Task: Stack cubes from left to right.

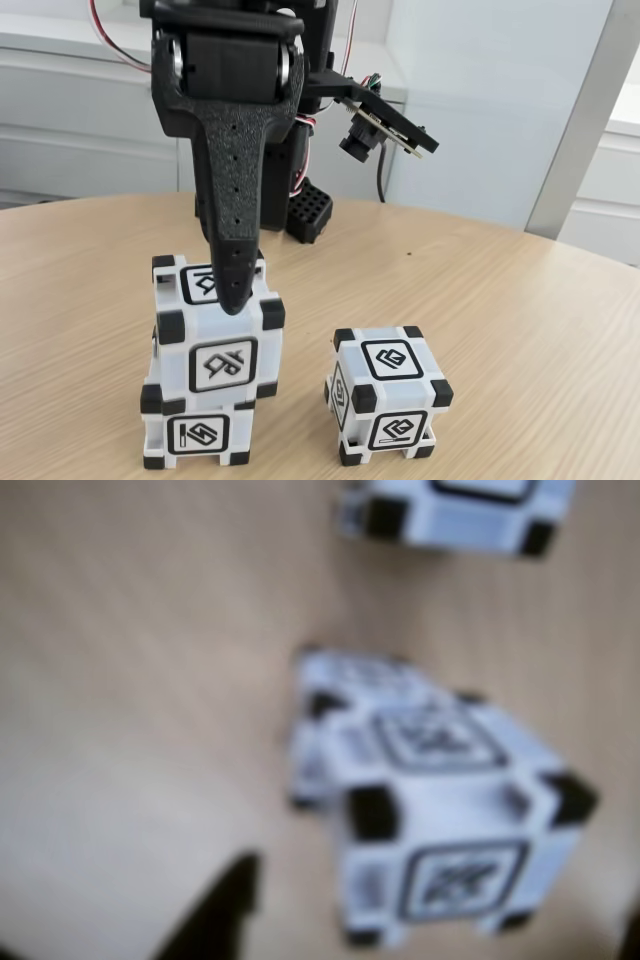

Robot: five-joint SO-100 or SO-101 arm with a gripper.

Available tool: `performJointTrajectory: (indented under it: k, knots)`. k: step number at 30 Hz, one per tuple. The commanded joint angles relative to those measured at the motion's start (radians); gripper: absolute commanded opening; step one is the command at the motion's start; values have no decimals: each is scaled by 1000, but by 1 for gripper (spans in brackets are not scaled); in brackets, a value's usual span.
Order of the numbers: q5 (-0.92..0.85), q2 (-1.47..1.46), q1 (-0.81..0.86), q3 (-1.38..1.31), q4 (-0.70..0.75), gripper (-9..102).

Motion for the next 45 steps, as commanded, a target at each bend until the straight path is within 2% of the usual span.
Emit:
performJointTrajectory:
  k: [1, 7, 13, 22, 28, 34, 45]
  knots:
    - [11, 23, 12, -54, 5, 37]
    - [9, 55, -5, -54, 8, 36]
    - [95, 287, -43, -55, 8, 33]
    - [351, 380, -480, -40, -8, 33]
    - [517, 368, -658, -37, -41, 33]
    - [552, 164, -658, -35, -147, 32]
    - [472, -49, -638, -37, -153, 32]
